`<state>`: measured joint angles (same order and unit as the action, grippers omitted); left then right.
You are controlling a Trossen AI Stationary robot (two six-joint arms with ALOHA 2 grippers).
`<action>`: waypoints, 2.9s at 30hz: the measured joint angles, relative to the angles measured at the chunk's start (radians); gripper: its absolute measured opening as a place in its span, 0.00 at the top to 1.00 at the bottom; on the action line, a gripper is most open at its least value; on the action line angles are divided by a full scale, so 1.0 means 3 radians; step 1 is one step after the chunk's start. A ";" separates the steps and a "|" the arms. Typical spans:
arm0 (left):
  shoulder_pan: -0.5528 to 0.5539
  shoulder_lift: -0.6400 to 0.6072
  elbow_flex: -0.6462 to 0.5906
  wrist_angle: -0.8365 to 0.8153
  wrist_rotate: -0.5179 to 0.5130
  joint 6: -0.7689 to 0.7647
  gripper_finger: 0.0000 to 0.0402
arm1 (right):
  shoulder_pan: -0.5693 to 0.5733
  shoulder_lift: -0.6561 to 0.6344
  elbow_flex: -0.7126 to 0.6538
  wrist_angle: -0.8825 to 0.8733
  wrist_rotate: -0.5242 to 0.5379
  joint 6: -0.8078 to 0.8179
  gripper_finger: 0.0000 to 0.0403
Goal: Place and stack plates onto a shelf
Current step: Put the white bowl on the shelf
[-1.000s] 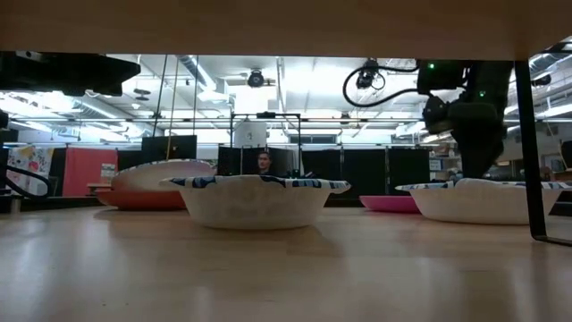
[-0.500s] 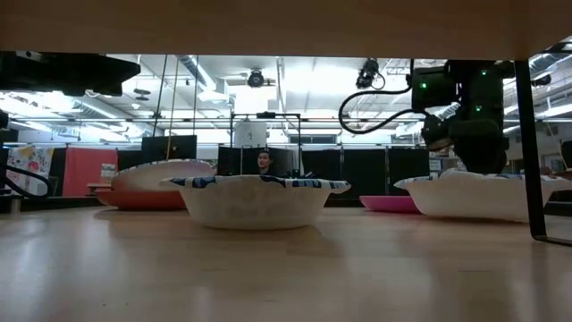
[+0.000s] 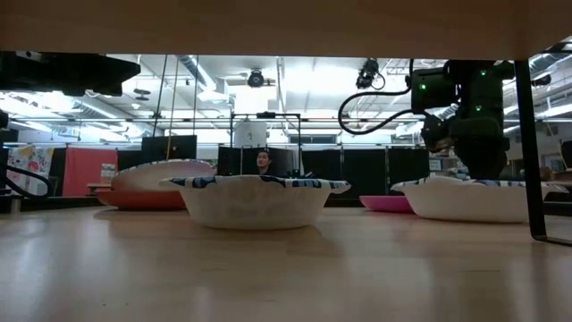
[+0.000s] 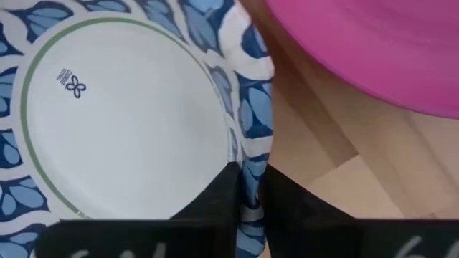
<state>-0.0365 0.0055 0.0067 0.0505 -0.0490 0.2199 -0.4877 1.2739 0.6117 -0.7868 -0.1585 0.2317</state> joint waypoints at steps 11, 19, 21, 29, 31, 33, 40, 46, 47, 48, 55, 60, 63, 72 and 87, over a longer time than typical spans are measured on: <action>-0.0001 0.0000 0.0000 0.0000 0.0000 0.0000 0.91 | -0.0001 -0.0001 0.0000 0.0001 -0.0066 0.0000 0.98; -0.0001 0.0000 0.0000 0.0000 -0.0001 0.0000 0.91 | -0.0001 -0.0001 0.0001 -0.0001 -0.0066 -0.0015 0.98; -0.0001 0.0000 0.0000 0.0000 -0.0001 -0.0001 0.91 | -0.0001 0.0000 0.0029 -0.0038 -0.0066 -0.0017 0.98; -0.0001 0.0000 0.0000 0.0000 0.0000 0.0000 0.91 | -0.0001 0.0003 0.0468 -0.0428 -0.0049 -0.0024 0.98; -0.0001 0.0000 0.0000 0.0000 -0.0001 0.0000 0.91 | -0.0001 0.0003 0.0628 -0.0543 -0.0050 -0.0024 0.98; 0.0000 0.0000 0.0000 0.0000 0.0000 0.0000 0.91 | -0.0001 0.0003 0.0798 -0.0670 -0.0031 -0.0024 0.98; 0.0000 0.0000 0.0000 0.0000 -0.0001 0.0000 0.91 | -0.0003 0.0003 0.1447 -0.1060 0.0202 -0.0025 0.98; 0.0000 0.0000 0.0000 0.0000 0.0000 0.0000 0.91 | -0.0001 0.0003 0.1972 -0.1132 0.0205 -0.0024 0.98; -0.0001 0.0000 0.0000 0.0000 0.0000 0.0000 0.91 | -0.0001 0.0003 0.2054 -0.1130 0.0203 -0.0024 0.98; 0.0000 0.0000 0.0000 0.0000 -0.0001 0.0000 0.91 | -0.0001 0.0003 0.2132 -0.1132 0.0192 -0.0024 0.98; -0.0001 0.0000 0.0000 0.0000 0.0000 0.0000 0.91 | 0.0057 0.0003 0.2569 -0.1127 -0.0116 0.0019 0.98; -0.0001 0.0000 0.0000 -0.0001 -0.0001 0.0000 0.91 | 0.0291 0.0001 0.2710 -0.1119 -0.0177 0.0205 0.98; -0.0001 0.0000 0.0000 -0.0001 -0.0001 0.0000 0.91 | 0.0493 0.0001 0.2708 -0.1124 -0.0247 0.0306 0.98; 0.0000 0.0000 0.0000 -0.0001 0.0000 -0.0001 0.91 | 0.1232 0.0001 0.2708 -0.1074 -0.0340 0.0705 0.98; -0.0001 0.0000 -0.0001 -0.0001 0.0000 0.0000 0.91 | 0.2310 0.0022 0.2706 -0.0600 -0.0119 0.1304 0.98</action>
<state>-0.0368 0.0055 0.0064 0.0502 -0.0490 0.2198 0.2052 1.2805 1.4235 -0.9668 -0.1942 0.6229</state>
